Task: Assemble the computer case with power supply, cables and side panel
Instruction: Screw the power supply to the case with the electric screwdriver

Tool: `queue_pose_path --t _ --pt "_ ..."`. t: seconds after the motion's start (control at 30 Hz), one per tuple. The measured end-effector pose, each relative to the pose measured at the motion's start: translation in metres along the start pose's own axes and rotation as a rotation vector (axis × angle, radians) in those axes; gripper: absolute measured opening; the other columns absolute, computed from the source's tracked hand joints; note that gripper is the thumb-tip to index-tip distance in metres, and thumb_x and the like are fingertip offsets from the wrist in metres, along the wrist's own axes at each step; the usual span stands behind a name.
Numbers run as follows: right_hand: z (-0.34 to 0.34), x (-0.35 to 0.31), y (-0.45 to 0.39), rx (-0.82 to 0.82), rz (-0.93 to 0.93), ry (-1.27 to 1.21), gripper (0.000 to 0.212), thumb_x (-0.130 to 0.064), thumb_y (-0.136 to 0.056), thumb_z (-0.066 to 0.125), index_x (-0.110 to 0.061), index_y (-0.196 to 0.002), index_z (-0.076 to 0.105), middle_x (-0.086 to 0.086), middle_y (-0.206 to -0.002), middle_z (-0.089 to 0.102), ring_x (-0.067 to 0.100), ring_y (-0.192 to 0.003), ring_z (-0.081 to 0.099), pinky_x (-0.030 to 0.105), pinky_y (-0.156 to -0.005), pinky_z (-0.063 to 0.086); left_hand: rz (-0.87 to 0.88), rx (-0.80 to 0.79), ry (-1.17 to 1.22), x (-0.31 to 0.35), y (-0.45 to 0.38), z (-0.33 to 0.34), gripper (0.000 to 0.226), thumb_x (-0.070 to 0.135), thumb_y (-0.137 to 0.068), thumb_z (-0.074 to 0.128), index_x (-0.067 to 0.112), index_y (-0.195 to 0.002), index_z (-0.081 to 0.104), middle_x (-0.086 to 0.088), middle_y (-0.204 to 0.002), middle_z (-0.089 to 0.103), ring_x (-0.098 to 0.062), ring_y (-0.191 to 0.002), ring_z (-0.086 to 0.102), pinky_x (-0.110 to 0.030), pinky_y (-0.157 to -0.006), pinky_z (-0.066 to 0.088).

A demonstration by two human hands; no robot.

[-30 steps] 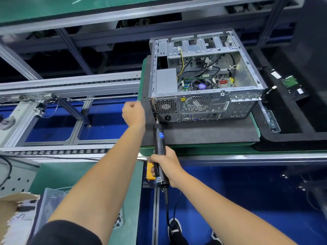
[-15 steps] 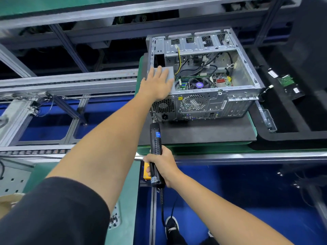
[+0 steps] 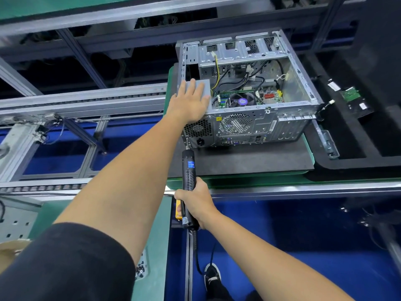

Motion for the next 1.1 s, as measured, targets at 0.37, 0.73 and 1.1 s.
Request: queue_pose_path --t 0.37,0.73,1.1 --pt "-0.011 -0.002 0.001 -0.012 -0.020 0.035 0.032 -0.007 -0.076 0.072 -0.016 -0.090 0.045 0.003 -0.063 0.050 0.021 -0.042 0.051 0.027 -0.041 0.045 -0.009 0.019 0.047 0.000 0.000 -0.001 0.057 0.043 -0.104 0.013 0.018 -0.154 0.005 -0.005 -0.162 -0.003 -0.027 -0.148 -0.009 -0.048 -0.119 0.008" --pt "-0.014 -0.003 0.000 -0.001 -0.028 0.094 0.033 -0.010 -0.075 0.073 -0.013 -0.096 0.046 0.004 -0.066 0.052 0.021 -0.045 0.053 0.030 -0.045 0.048 -0.234 0.652 0.832 -0.022 0.028 -0.004 0.017 0.011 -0.093 0.042 0.016 -0.099 0.057 -0.002 -0.109 0.055 -0.019 -0.105 0.049 -0.032 -0.089 0.041" --pt "-0.013 -0.002 -0.003 0.009 -0.024 0.080 0.035 -0.008 -0.073 0.074 -0.013 -0.095 0.048 0.008 -0.074 0.053 0.021 -0.046 0.055 0.030 -0.046 0.049 -0.733 0.238 1.391 -0.030 0.096 0.100 0.015 0.011 -0.083 0.061 0.007 -0.068 0.062 -0.006 -0.064 0.059 -0.017 -0.058 0.048 -0.022 -0.050 0.040"
Point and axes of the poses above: each hand's wrist, its own y-axis away from the middle knuckle, its own z-axis out of the palm, x = y × z, the point moved 2 cm from there along -y, towards the middle knuckle
